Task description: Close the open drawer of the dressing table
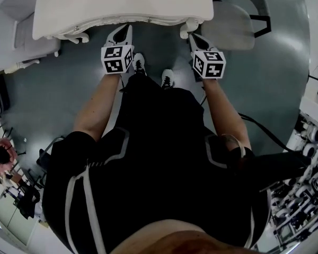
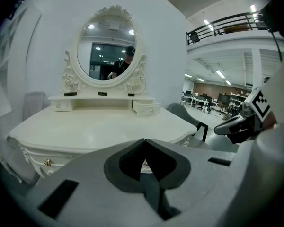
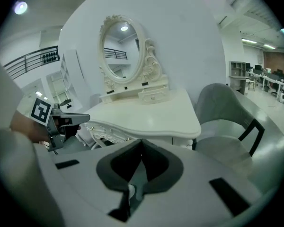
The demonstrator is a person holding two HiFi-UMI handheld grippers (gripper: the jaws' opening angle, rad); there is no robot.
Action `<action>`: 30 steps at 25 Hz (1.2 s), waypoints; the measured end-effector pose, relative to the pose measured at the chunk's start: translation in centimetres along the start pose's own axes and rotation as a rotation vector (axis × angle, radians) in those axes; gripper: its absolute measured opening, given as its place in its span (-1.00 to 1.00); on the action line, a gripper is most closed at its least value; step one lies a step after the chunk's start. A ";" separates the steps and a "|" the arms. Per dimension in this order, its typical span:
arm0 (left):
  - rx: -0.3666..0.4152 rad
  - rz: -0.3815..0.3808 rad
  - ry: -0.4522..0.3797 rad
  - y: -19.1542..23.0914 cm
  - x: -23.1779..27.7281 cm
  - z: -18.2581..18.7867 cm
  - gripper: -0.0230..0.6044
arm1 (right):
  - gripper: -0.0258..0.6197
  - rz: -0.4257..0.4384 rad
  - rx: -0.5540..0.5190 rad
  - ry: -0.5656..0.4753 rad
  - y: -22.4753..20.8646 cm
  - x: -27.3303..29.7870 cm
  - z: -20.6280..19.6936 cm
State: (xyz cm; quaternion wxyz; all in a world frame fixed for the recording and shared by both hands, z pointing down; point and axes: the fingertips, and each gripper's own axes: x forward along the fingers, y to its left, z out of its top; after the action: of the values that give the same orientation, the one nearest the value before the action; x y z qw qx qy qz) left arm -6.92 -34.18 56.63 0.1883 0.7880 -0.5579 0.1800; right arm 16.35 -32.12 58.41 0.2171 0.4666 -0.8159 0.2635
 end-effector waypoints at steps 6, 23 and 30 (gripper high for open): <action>-0.081 0.024 -0.067 -0.4 -5.3 3.2 -0.91 | -0.91 0.068 -0.015 -0.092 0.4 -3.0 4.1; -0.106 -0.109 -0.243 -3.0 -15.7 14.9 -0.91 | -0.91 0.102 -0.126 -0.304 3.5 -11.6 16.8; -0.023 -0.153 -0.344 -1.0 -19.9 19.4 -0.91 | -0.91 0.078 -0.124 -0.370 7.0 -13.3 20.2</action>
State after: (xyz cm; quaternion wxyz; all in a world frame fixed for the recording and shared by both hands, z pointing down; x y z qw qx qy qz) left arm -10.83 -27.36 29.91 0.1121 0.8450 -0.5224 0.0216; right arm 14.32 -33.30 33.34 0.0815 0.4607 -0.8741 0.1307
